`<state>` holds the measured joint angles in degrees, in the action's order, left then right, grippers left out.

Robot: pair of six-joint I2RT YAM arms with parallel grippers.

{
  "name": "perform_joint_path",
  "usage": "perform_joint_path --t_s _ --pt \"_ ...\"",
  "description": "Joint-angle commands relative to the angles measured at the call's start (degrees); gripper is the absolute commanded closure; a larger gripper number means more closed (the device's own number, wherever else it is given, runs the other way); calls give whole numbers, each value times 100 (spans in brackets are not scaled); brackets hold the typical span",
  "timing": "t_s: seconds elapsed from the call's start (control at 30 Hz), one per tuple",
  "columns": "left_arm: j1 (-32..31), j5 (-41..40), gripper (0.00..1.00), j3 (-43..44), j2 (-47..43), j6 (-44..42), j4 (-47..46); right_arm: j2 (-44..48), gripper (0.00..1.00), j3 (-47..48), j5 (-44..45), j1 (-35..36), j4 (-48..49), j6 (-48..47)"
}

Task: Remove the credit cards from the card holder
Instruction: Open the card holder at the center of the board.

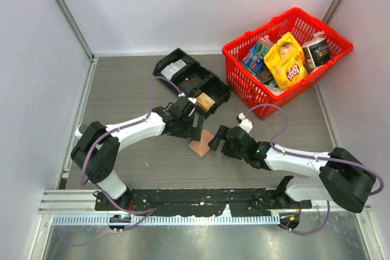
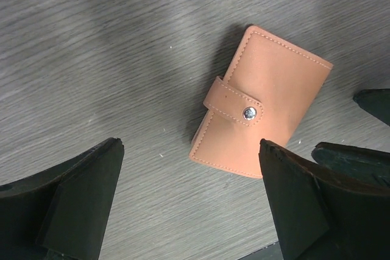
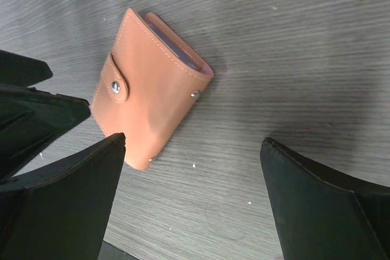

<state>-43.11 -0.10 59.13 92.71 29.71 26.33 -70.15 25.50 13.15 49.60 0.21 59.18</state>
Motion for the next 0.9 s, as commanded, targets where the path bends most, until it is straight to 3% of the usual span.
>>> perform_joint_path --t_s 0.0,0.3,0.4,0.57,0.73,0.87 --pt "-31 343 6 37 10 254 -461 -332 3 -106 -58 -38 226 164" --pt "-189 423 10 -288 63 570 -761 -1544 5 157 -497 -38 146 24" --pt "-206 423 12 -332 90 649 -778 -1546 7 184 -471 -30 146 15" --pt "-224 493 16 -490 37 781 -936 -1265 19 44 -453 -38 190 68" --pt "-233 616 25 -622 37 887 -1208 -1264 41 61 -559 -47 260 103" --pt "-233 678 34 -692 63 974 -1375 -1378 43 26 -743 -126 436 138"
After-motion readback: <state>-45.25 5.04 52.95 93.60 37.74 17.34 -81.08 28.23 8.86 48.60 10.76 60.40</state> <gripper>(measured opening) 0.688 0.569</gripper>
